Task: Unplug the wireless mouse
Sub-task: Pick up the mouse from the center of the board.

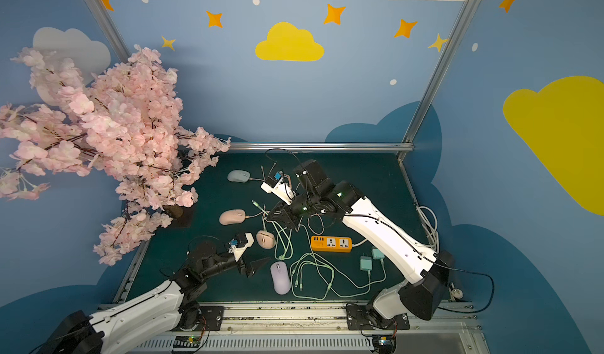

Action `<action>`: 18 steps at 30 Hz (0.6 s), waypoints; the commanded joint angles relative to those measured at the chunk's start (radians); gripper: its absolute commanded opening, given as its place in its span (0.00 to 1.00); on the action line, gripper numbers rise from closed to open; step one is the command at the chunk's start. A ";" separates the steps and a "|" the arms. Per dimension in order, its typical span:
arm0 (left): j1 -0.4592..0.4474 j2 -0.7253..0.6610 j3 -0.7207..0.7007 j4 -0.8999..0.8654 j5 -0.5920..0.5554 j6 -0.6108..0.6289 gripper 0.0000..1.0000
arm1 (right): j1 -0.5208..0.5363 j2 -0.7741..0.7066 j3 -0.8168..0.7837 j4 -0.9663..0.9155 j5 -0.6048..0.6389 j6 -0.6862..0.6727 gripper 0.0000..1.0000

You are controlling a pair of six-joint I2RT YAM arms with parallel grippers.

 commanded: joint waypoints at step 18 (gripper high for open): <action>-0.007 -0.163 -0.002 -0.049 -0.048 -0.010 0.80 | -0.008 0.030 0.106 -0.055 -0.064 0.015 0.00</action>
